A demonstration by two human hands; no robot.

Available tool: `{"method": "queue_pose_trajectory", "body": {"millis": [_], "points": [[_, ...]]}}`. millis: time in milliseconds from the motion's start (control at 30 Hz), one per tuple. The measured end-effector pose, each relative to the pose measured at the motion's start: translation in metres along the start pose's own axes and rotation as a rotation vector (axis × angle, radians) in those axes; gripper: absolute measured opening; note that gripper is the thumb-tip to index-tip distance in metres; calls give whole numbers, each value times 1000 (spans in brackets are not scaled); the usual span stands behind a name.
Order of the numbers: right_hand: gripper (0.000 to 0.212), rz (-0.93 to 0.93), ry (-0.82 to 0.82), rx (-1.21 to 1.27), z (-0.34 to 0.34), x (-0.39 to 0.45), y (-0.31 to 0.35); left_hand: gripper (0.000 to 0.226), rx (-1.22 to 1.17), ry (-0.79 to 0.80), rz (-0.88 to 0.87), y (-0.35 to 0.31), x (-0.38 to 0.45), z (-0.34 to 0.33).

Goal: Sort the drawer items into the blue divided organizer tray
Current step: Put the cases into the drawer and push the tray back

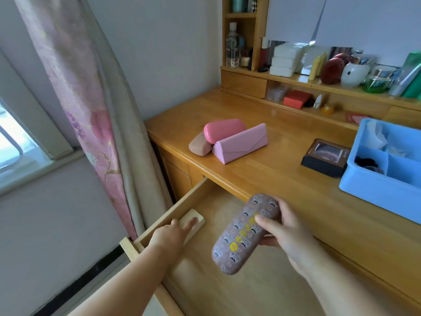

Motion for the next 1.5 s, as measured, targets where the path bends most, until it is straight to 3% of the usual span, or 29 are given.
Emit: {"method": "queue_pose_trajectory", "body": {"millis": [67, 167, 300, 400, 567, 733, 800, 867, 967, 1033, 1167, 1267, 1333, 1500], "points": [[38, -120, -2, -17, -26, 0, -31, 80, -110, 8, 15, 10, -1, 0], [36, -288, -83, -126, -49, 8, -72, 55, -464, -73, 63, 32, -7, 2], [45, -419, -141, -52, -78, 22, -105, 32, -712, -464, 166, 44, -29, 11], [49, -371, -142, -99, -101, 32, -118, 27, -758, -635, 228, 46, -34, 14], [46, -120, -62, -844, -105, 40, -108, 28, -784, -640, 252, 48, -30, 11], [78, -46, 142, -1245, -106, 40, -85, 26, -802, -621, 223, 45, -34, 14], [69, 191, 183, -1193, -114, 40, -49, 27, -852, -633, 178, 45, -32, 28], [44, 541, 141, -1010, -111, 43, 3, 28, -879, -704, 67, 45, -23, 59], [20, 847, -97, -868, -73, 60, 67, 31, -915, -820, -40, 36, 10, 119], [16, 777, -204, -871, -42, 80, 82, 36, -976, -807, -2, 30, 45, 155], [26, 405, -86, -687, -3, 102, 55, 53, -920, -727, 151, 24, 116, 204], [26, 449, -53, -706, -1, 102, 45, 60, -823, -581, 236, 19, 154, 215], [26, 461, -53, -696, -2, 103, 45, 51, -833, -498, 247, 14, 169, 215], [24, 361, -50, -515, 2, 102, 44, 49, -1106, -619, 251, 23, 151, 217]]}}
Point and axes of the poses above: each hand's wrist, its own x-axis towards the middle knuckle, its own z-axis out of the back of the hand, y = z × x, the point moved 4 cm from there along x, towards the middle knuckle, and after that the axes turned 6 degrees about -y, right-handed, at the moved point
